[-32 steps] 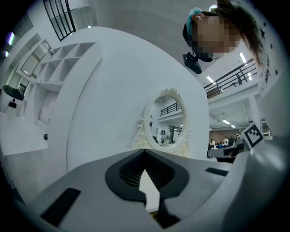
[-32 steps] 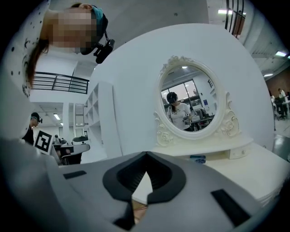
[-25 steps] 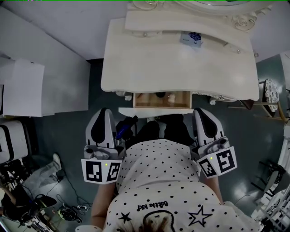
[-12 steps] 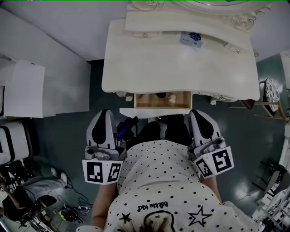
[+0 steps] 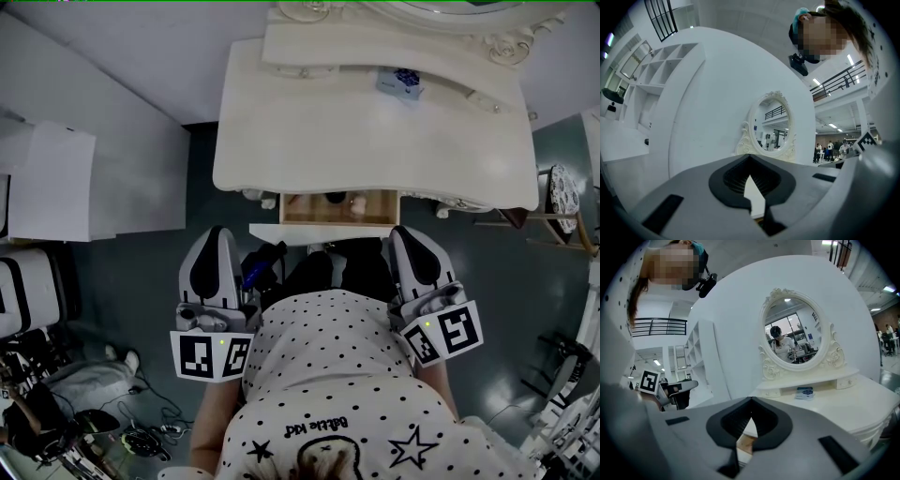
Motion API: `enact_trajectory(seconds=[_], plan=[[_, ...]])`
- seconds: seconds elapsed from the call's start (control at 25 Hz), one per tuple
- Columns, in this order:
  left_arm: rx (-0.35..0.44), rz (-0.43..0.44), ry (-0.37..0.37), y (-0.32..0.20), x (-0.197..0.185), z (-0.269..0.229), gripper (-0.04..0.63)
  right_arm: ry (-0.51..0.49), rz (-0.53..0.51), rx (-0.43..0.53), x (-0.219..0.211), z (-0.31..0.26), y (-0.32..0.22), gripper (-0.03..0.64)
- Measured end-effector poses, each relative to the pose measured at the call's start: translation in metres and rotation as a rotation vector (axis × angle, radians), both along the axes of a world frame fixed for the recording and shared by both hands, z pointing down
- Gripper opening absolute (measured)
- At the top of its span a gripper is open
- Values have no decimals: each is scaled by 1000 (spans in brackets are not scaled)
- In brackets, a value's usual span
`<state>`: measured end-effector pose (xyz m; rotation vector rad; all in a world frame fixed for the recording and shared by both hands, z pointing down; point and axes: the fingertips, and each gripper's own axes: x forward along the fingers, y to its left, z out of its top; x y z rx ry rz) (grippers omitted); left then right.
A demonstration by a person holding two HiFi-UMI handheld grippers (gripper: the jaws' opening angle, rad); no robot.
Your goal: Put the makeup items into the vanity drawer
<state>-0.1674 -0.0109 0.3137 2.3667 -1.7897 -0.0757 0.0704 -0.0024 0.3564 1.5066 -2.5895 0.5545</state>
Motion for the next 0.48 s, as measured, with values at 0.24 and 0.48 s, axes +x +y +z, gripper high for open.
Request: enact_trajectory(seconds=[0.24,0.48], plan=[[1,3,0,-1,0,-1,9,2,0,1,0,0,-1,8],[2,8,2,-2,2,-1,9,6,-11,-1,-3,0,-1,8]])
